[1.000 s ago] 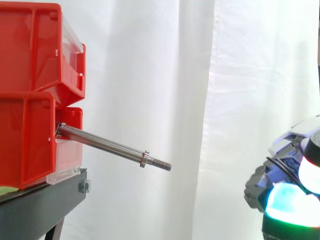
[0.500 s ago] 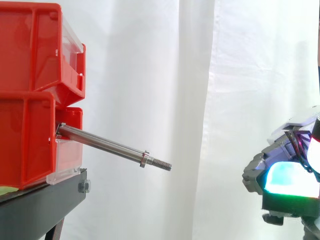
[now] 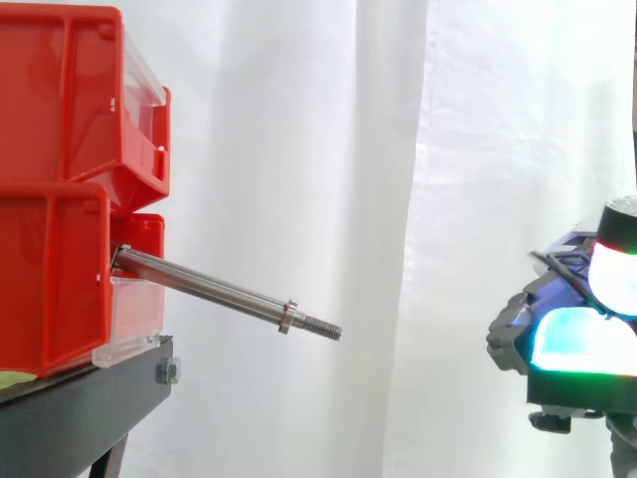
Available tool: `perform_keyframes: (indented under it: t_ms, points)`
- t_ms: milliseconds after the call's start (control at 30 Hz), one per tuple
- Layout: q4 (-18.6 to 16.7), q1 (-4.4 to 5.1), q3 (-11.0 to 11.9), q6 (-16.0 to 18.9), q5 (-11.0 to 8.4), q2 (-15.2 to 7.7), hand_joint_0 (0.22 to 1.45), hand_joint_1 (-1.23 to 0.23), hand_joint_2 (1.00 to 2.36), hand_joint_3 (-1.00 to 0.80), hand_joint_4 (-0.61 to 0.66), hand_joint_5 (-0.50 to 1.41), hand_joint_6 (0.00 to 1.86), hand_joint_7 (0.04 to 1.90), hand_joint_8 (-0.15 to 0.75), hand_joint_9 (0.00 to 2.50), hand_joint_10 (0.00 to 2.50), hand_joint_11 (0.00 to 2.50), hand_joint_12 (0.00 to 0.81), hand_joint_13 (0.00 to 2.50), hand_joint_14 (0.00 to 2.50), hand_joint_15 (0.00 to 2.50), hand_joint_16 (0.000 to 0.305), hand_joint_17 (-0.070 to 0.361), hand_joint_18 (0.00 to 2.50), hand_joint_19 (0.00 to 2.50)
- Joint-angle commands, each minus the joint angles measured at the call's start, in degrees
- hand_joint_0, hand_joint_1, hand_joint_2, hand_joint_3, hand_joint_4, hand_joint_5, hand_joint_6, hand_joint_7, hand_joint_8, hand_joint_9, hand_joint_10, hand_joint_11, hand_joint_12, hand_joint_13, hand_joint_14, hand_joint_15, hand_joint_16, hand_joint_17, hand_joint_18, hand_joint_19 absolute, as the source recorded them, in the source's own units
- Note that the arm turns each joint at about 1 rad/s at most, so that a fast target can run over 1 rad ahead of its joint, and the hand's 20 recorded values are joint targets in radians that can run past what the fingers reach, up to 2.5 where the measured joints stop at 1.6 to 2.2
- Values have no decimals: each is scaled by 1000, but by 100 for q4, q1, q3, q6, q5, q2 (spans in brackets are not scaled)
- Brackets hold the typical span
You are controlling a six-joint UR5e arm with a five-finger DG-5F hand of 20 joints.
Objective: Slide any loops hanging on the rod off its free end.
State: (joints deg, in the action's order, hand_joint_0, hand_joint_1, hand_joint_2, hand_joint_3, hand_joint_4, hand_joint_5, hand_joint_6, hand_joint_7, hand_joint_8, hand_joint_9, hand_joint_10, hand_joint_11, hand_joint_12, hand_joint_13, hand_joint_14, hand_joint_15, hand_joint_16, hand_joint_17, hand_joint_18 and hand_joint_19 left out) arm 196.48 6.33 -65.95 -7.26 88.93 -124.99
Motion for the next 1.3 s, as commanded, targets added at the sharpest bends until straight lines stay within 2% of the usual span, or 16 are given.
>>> perform_keyframes:
  t_ms: [0, 233, 333, 433, 633, 767, 967, 1267]
  points:
    - [110, 0, 21, 5, 2, 1, 604, -649, 1002, -479, 98, -160, 917, 1196, 349, 1048, 12, 355, 318, 976, 7, 173, 47, 105, 985, 354]
    - [127, -9, 21, 14, 46, 53, 597, -601, 1003, -461, 94, -158, 911, 1186, 351, 1054, 12, 361, 322, 973, 7, 176, 48, 107, 980, 366]
    - [127, -18, 30, 14, 28, 88, 609, -638, 1009, -399, 94, -162, 909, 1185, 349, 1037, 12, 353, 324, 971, 7, 172, 47, 107, 981, 362]
    - [154, -18, 91, 5, 28, 97, 641, -752, 1015, -317, 66, -178, 911, 1153, 343, 1012, 14, 357, 327, 969, 6, 169, 47, 106, 982, 356]
    - [294, -35, 161, 5, 28, 88, 693, -866, 1006, -430, 76, -199, 906, 1130, 326, 966, 14, 365, 316, 935, 6, 161, 46, 104, 967, 333]
    - [294, -35, 161, 14, 19, 97, 723, -879, 1000, -500, 79, -200, 909, 1094, 318, 958, 12, 372, 316, 934, 6, 157, 45, 102, 967, 322]
    - [294, -35, 161, 5, 19, 97, 709, -878, 1000, -500, 115, -199, 906, 1077, 316, 961, 13, 380, 312, 938, 6, 152, 45, 101, 971, 323]
    - [347, -44, 170, 14, 37, 97, 596, -621, 1000, -500, 139, -178, 880, 1088, 328, 1002, 13, 375, 315, 953, 8, 166, 46, 104, 970, 347]
